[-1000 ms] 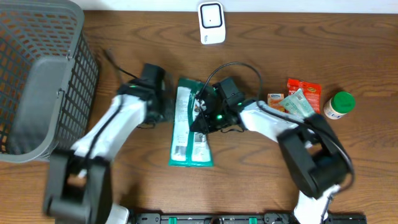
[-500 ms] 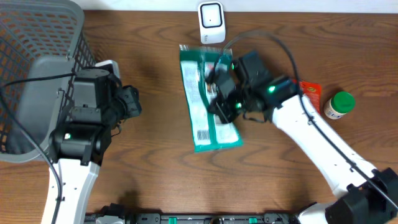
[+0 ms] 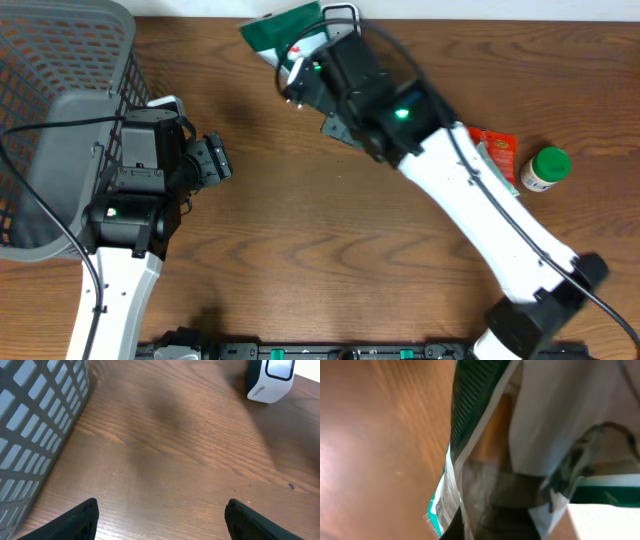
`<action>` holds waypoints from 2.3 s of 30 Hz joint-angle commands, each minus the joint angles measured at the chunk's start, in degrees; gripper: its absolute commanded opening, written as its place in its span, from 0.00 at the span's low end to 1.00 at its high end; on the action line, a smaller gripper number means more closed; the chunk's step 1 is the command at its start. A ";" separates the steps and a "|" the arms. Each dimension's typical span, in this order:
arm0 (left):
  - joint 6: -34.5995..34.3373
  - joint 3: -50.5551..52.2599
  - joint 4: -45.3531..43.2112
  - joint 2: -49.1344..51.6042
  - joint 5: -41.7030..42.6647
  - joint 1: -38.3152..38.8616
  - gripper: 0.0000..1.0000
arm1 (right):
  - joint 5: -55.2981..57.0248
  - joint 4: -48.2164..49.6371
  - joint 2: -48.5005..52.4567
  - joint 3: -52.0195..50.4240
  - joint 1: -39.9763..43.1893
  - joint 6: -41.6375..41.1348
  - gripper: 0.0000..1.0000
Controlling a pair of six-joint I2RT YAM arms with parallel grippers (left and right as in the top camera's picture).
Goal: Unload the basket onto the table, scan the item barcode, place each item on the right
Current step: 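Lift the green 3M packet and hold it before the scanner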
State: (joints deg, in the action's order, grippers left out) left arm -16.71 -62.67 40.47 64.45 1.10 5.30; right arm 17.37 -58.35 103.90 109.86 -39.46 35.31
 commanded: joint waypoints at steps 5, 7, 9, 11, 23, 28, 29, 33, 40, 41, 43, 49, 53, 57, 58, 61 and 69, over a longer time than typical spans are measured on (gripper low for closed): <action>0.13 -0.61 0.02 0.28 -0.72 -0.26 0.82 | 21.73 14.10 8.44 0.39 -0.74 24.87 0.01; 0.13 -0.61 0.02 0.28 -0.72 -0.24 0.82 | 25.38 23.80 12.22 0.39 -0.74 33.29 0.01; 0.13 -0.61 0.02 0.28 -0.72 -0.26 0.82 | 27.45 31.19 14.82 0.39 -0.66 38.80 0.01; 0.13 -0.61 0.02 0.28 -0.72 -0.26 0.82 | 30.21 42.97 18.69 0.39 -0.17 46.31 0.01; 0.13 -0.61 0.02 0.28 -0.72 -0.26 0.82 | 20.81 81.18 37.55 0.39 4.02 65.46 0.01; 0.13 -0.61 0.02 0.28 -0.72 -0.26 0.82 | 16.61 81.53 41.53 0.39 4.24 57.44 0.01; 0.13 -0.61 0.02 0.28 -0.72 -0.26 0.82 | 15.82 81.46 41.55 0.39 4.31 56.41 0.01; 0.13 -0.61 0.02 0.28 -0.72 -0.26 0.82 | 14.19 86.82 41.55 0.46 4.42 57.07 0.01; 0.13 -0.61 0.02 0.28 -0.72 -0.26 0.82 | 13.97 87.62 41.55 0.44 4.74 59.67 0.01; 0.13 -0.61 0.02 0.28 -0.72 -0.26 0.82 | 13.68 84.54 41.55 0.44 4.79 56.48 0.01; 0.13 -0.61 0.02 0.28 -0.72 -0.26 0.82 | 13.57 81.77 41.55 0.44 4.98 49.79 0.01; 0.13 -0.61 0.02 0.28 -0.72 -0.26 0.82 | 13.90 83.38 41.51 0.44 5.35 44.89 0.01; 0.13 -0.61 0.02 0.28 -0.72 -0.26 0.82 | 14.97 87.58 39.58 0.44 5.35 43.69 0.01; 0.13 -0.61 0.02 0.28 -0.72 -0.26 0.82 | 16.87 86.73 32.94 0.44 4.68 34.25 0.01; 0.13 -0.61 0.02 0.28 -0.72 -0.26 0.82 | 16.83 83.89 30.38 0.44 4.44 31.56 0.01; 0.13 -0.61 0.02 0.28 -0.72 -0.26 0.82 | 15.96 74.31 23.47 0.44 3.69 25.49 0.01; 0.13 -0.61 0.02 0.28 -0.72 -0.26 0.82 | 12.44 31.41 2.89 0.44 3.58 -4.68 0.01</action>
State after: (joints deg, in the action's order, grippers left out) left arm -16.69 -62.67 40.45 64.62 1.10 5.30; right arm 30.33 -22.17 109.71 110.74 -35.90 46.41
